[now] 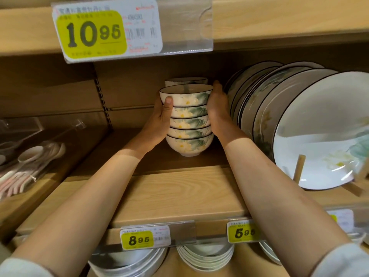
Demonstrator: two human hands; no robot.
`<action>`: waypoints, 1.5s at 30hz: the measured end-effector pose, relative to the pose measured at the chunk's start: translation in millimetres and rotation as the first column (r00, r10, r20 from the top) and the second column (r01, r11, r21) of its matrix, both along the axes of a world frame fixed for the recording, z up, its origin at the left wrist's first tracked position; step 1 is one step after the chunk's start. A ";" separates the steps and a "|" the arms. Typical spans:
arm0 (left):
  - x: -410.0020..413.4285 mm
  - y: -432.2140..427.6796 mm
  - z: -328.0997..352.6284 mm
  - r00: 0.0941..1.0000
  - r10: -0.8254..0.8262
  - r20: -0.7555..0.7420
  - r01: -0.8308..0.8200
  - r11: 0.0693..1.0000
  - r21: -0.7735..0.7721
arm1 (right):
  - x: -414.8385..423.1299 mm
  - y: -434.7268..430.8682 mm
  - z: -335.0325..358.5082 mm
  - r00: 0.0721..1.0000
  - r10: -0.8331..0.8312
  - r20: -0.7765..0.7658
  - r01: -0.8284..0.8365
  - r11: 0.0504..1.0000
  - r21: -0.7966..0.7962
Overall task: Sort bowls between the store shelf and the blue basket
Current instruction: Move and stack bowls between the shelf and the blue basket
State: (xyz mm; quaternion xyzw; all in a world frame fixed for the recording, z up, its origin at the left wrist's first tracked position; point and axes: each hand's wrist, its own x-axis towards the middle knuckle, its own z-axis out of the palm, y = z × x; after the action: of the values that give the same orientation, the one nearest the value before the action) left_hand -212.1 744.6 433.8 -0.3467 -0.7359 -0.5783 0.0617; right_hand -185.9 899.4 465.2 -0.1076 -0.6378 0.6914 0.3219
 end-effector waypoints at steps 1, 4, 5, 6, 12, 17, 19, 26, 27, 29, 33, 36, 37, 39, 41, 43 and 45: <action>0.5 0.5 0.2 1.000 -0.006 0.003 0.006 1.000 0.003 | -0.2 0.0 -0.2 1.000 0.000 0.000 0.000 1.000 -0.005; 2.6 1.0 0.7 1.000 -0.008 0.012 0.008 1.000 0.015 | -0.3 -1.2 -2.4 1.000 0.001 -0.006 -0.001 1.000 -0.025; 3.2 1.2 0.5 1.000 -0.006 0.011 0.006 1.000 0.018 | -0.3 -1.6 -3.0 1.000 0.001 -0.009 -0.002 0.999 -0.033; 4.2 1.5 0.7 1.000 -0.006 0.013 0.005 1.000 0.020 | -0.1 -1.8 -3.2 1.000 0.002 -0.012 -0.002 0.999 -0.039; 11.2 2.6 0.6 0.999 0.019 0.042 -0.021 0.998 0.052 | 2.6 -2.9 -1.8 1.000 0.001 -0.001 -0.001 1.000 -0.023; 17.6 2.3 4.7 0.996 0.030 0.083 -0.034 0.998 0.058 | 9.4 -4.3 0.1 1.000 -0.002 -0.011 0.002 1.000 -0.006; 24.8 -1.4 8.7 0.991 0.022 0.128 -0.030 0.998 0.059 | 16.8 -6.9 0.2 0.999 -0.010 -0.037 0.011 1.000 0.008; 72.8 -20.5 32.1 0.838 0.136 0.528 -0.345 0.883 0.320 | 75.3 -34.5 -6.5 0.988 0.002 -0.152 0.009 0.997 0.070; 87.7 -24.4 33.8 0.838 0.131 0.530 -0.361 0.862 0.357 | 85.4 -40.7 -9.4 0.991 0.023 -0.128 -0.017 0.999 0.042; 120.4 -35.4 29.4 0.866 0.115 0.487 -0.354 0.829 0.433 | 107.8 -52.4 -19.3 0.997 0.035 -0.065 -0.036 0.999 -0.011; 188.6 -71.7 9.7 0.888 0.077 0.453 -0.324 0.803 0.500 | 161.8 -78.0 -39.7 0.991 0.088 -0.100 -0.085 0.996 0.027; 236.4 -111.9 -5.5 0.895 0.026 0.445 -0.293 0.787 0.543 | 196.0 -101.9 -56.5 0.966 0.204 -0.157 -0.210 0.978 -0.022; 251.5 -128.0 -10.8 0.895 0.034 0.444 -0.304 0.776 0.552 | 208.2 -112.8 -61.6 0.951 0.268 -0.155 -0.280 0.958 -0.061; 280.9 -162.9 -22.7 0.887 0.091 0.454 -0.359 0.753 0.551 | 231.0 -138.9 -71.9 0.912 0.389 -0.128 -0.404 0.907 -0.118; 311.3 -200.9 -36.3 0.856 0.174 0.487 -0.449 0.718 0.532 | 252.9 -170.5 -82.8 0.863 0.494 -0.107 -0.505 0.848 -0.161; 344.3 -239.8 -50.6 0.806 0.254 0.535 -0.544 0.675 0.499 | 273.6 -206.1 -95.0 0.803 0.589 -0.092 -0.594 0.776 -0.210; 378.5 -278.9 -66.0 0.743 0.319 0.588 -0.631 0.626 0.458 | 290.9 -244.1 -109.5 0.748 0.661 -0.055 -0.651 0.716 -0.251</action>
State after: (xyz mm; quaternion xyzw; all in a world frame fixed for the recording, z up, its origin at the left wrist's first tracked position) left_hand 166.5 465.7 367.8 0.0538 -0.5560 -0.8146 0.1564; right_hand 105.0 655.4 355.7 0.0719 -0.5464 0.8340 0.0274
